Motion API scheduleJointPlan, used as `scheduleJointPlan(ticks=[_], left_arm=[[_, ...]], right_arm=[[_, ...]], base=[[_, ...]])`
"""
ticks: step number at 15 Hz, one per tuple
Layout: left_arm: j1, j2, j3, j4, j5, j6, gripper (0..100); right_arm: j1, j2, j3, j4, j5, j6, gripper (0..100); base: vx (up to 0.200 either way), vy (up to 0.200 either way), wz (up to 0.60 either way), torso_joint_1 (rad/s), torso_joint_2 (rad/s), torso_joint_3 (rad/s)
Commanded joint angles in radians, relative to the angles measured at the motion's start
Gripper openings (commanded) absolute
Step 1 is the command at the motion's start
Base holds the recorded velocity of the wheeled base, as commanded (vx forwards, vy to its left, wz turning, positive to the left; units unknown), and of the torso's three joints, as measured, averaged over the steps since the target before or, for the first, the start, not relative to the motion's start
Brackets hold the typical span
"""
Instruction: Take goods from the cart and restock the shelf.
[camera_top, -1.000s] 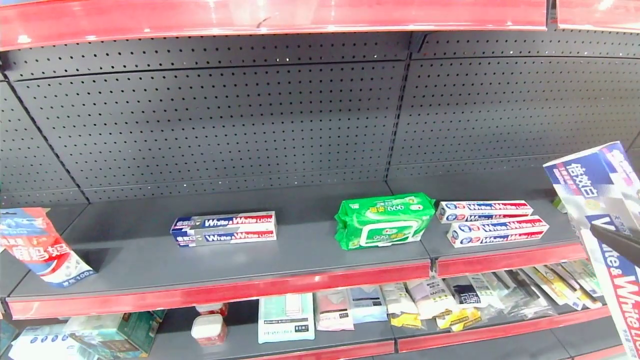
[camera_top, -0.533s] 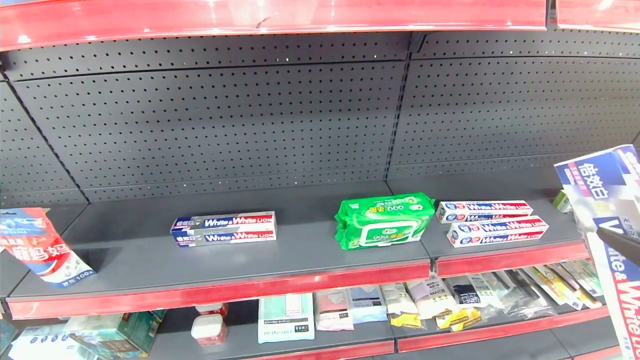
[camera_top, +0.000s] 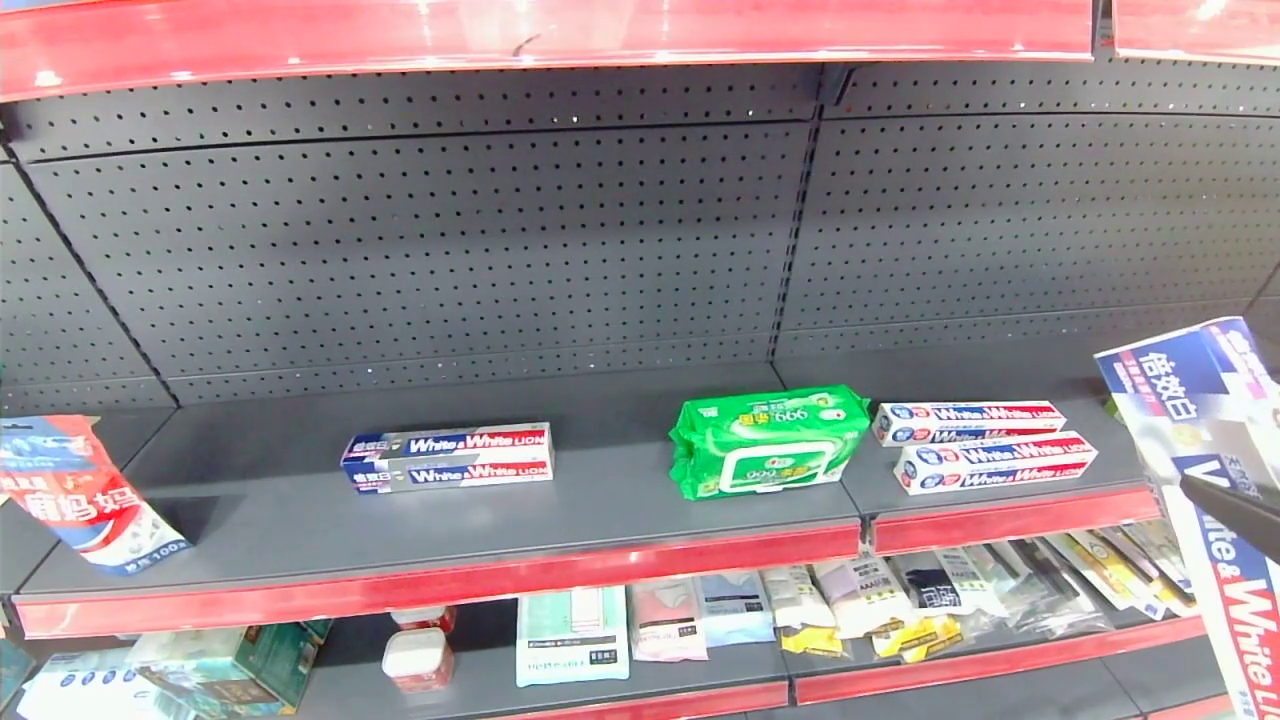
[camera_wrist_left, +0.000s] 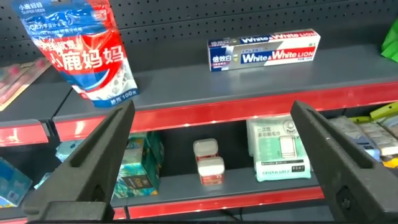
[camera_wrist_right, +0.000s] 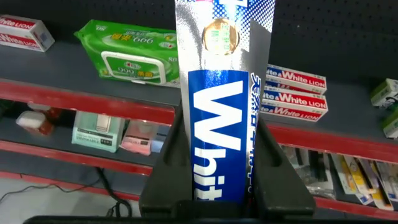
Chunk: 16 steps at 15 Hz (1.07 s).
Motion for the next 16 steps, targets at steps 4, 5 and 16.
scheduleJointPlan(ticks=[4,5,16], left_arm=[[-0.006,-0.01,0.0,-0.002,-0.006,-0.004,100],[-0.006,-0.009,0.0,0.0,-0.002,-0.016,100],[-0.043,0.769,-0.565,-0.011,0.084,-0.157,100]], right_arm=[[-0.006,0.003,-0.028,0.002,-0.027,-0.03,0],[-0.009,0.019,-0.045,0.002,-0.027,-0.054,0],[0.0,0.193,-0.103,-0.044,0.074,-0.028,0]], base=[[0.0,0.0,0.0,0.0,0.0,0.0],[0.0,0.0,0.0,0.0,0.0,0.0],[0.0,0.0,0.0,0.0,0.0,0.0]])
